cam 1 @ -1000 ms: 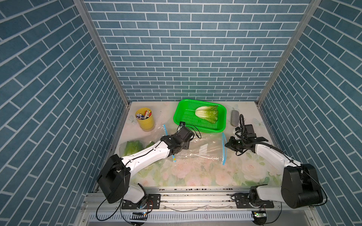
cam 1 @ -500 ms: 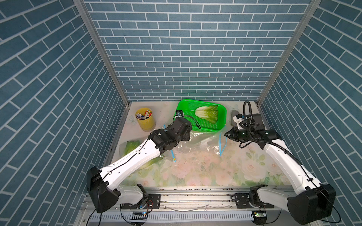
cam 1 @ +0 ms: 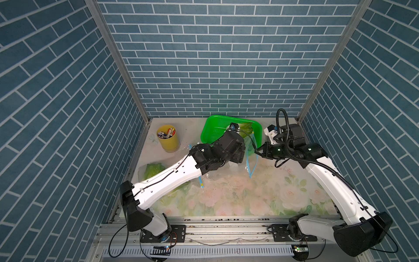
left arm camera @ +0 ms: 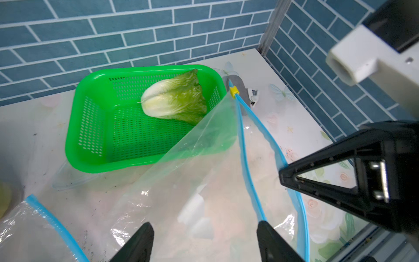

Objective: Put the chinese cabbages into a zipper bag and zip it
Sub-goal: Pick up the zipper food storage bag at the center of the board, then open the zipper of the food storage bag at the center of the board.

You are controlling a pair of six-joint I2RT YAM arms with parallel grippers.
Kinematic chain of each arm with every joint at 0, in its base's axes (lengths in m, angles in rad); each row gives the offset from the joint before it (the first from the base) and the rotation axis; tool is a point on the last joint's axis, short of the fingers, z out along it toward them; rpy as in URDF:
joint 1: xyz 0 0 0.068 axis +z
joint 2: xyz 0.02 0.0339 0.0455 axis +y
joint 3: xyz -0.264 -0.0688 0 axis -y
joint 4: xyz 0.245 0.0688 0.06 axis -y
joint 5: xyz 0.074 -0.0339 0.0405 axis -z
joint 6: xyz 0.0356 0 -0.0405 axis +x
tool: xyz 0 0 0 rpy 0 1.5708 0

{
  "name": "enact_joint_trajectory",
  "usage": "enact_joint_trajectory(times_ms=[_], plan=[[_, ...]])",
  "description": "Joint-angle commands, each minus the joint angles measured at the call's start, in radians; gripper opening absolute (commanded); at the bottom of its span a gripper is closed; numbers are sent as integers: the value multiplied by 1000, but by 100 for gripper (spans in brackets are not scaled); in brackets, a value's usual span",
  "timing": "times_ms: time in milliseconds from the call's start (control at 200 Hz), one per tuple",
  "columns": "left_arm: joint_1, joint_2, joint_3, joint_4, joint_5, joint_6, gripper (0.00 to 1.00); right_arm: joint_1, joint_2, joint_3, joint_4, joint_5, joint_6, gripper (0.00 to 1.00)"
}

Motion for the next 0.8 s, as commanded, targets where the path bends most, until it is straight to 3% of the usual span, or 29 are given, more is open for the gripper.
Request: enact_joint_trajectory(times_ms=[0, 300, 400, 685, 795], plan=[[-6, 46, 52, -29, 25, 27, 75, 12, 15, 49, -23, -2, -19, 0], [-5, 154, 112, -13, 84, 53, 71, 36, 44, 84, -14, -7, -17, 0], [-4, 175, 122, -29, 31, 44, 66, 40, 43, 81, -12, -6, -19, 0], [4, 241, 180, -71, -11, 42, 44, 44, 45, 73, -1, -15, -22, 0], [5, 240, 175, -66, -20, 41, 30, 45, 48, 74, -5, -9, -28, 0]])
